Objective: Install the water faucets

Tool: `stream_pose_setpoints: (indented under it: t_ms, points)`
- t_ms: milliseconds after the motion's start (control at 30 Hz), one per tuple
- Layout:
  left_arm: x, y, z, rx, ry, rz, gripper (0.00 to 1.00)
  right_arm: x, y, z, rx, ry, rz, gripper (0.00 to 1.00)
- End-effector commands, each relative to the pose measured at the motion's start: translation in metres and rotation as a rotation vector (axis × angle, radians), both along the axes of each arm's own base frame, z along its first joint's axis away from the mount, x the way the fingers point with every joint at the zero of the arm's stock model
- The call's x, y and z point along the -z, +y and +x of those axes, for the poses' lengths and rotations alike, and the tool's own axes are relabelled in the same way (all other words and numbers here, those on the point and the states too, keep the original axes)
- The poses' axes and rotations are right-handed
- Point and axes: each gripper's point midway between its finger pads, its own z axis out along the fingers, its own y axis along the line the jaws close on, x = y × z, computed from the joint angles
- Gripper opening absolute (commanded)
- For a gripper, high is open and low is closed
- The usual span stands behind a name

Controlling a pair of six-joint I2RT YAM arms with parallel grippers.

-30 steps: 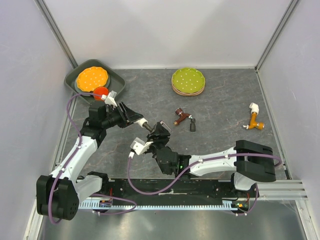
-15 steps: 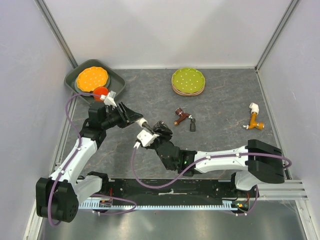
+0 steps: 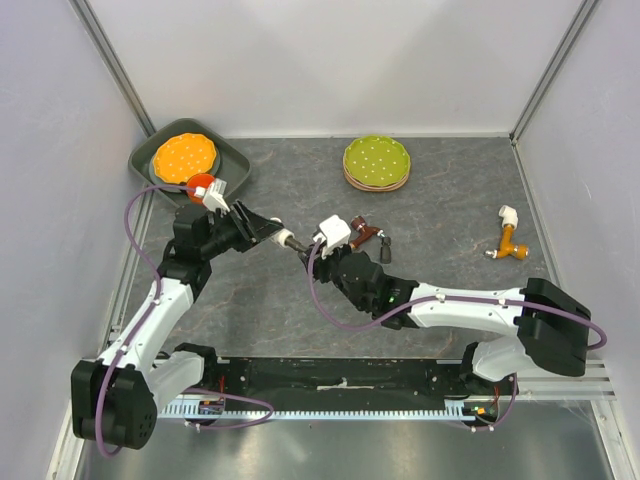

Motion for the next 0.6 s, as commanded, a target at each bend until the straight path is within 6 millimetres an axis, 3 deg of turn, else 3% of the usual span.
stream_pose_setpoints:
  t_ms: [0, 67, 100, 200, 233, 300, 433, 567]
  points:
    - [-0.037, -0.016, -0.017, 0.106, -0.087, -0.082, 0.09, -0.021, 0.012, -0.007, -0.053, 0.042, 0.159, 0.0]
    - [-0.039, -0.012, -0.016, 0.088, -0.097, -0.062, 0.28, -0.011, 0.004, -0.008, -0.045, 0.062, 0.147, 0.0]
    - [-0.039, -0.009, -0.013, 0.061, -0.105, -0.047, 0.5, -0.008, 0.0, -0.006, -0.033, 0.069, 0.147, 0.0]
    - [-0.044, 0.005, -0.008, -0.016, -0.147, 0.02, 0.74, 0.009, -0.018, -0.004, 0.006, 0.088, 0.124, 0.0]
    - [-0.038, 0.009, -0.009, -0.034, -0.12, 0.041, 0.77, 0.018, -0.025, -0.005, 0.016, 0.091, 0.101, 0.0]
    - [-0.045, 0.017, -0.008, -0.081, -0.158, 0.069, 0.81, 0.029, -0.031, -0.005, 0.02, 0.082, 0.055, 0.0]
    - [-0.055, 0.025, -0.009, -0.118, -0.211, 0.102, 0.82, 0.068, -0.043, -0.008, 0.034, 0.114, -0.034, 0.01]
    - [-0.061, 0.027, -0.01, -0.116, -0.255, 0.128, 0.83, 0.093, -0.047, -0.008, 0.055, 0.135, -0.049, 0.04]
